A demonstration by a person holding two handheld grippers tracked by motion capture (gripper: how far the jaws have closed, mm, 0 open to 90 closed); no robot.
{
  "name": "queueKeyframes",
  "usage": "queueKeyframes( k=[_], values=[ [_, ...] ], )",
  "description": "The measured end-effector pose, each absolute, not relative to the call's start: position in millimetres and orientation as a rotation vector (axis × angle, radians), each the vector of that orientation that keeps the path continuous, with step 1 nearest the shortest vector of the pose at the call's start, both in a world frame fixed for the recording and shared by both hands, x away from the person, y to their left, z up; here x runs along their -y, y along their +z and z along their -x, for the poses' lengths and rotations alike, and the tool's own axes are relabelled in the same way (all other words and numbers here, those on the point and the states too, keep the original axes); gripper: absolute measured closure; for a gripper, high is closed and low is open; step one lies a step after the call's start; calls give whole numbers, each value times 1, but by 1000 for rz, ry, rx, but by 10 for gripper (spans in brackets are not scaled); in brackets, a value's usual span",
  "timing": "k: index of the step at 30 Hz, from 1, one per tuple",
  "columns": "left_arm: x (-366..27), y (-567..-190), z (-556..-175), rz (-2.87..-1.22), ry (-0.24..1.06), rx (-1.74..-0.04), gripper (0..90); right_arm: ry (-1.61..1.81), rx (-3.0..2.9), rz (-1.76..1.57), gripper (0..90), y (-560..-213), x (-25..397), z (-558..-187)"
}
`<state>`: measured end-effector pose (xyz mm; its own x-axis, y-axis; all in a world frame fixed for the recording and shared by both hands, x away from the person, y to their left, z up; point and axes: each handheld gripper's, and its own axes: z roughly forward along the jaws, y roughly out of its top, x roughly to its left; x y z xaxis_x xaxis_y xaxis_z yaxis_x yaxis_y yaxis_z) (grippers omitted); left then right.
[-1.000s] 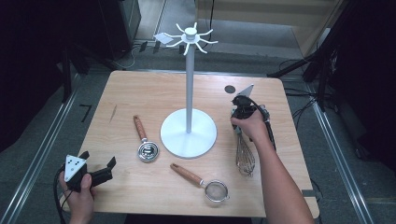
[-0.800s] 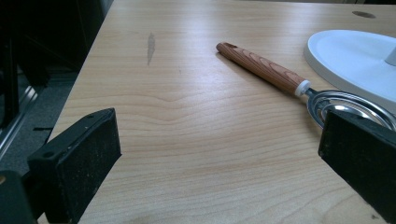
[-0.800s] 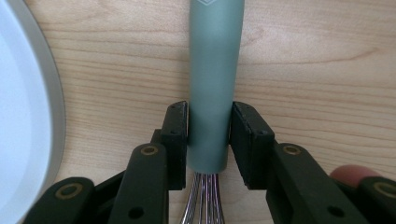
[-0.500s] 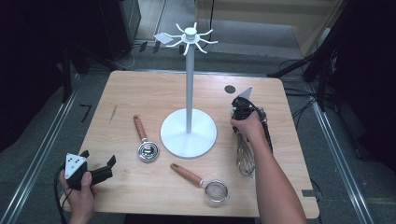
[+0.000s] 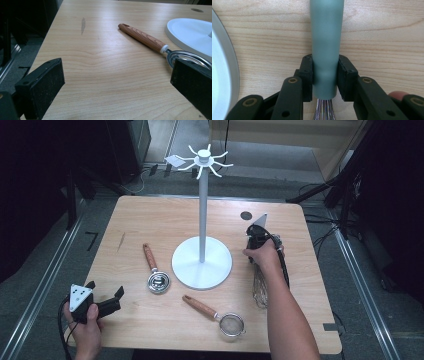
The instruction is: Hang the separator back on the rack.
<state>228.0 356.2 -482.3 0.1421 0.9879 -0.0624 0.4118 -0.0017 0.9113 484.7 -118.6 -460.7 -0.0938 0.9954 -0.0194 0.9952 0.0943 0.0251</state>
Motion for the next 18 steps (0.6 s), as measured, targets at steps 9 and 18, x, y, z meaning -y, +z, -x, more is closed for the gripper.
queueKeyframes(
  k=[9, 18],
  values=[
    [-357, -482, -228, -1553, 835, -1407, 0, 77, -2276, -2105, 712, -461, 122, -480],
    [-357, -482, -228, -1555, 830, -1405, 0, 242, -2303, -2058, 713, -450, 130, -470]
  ],
)
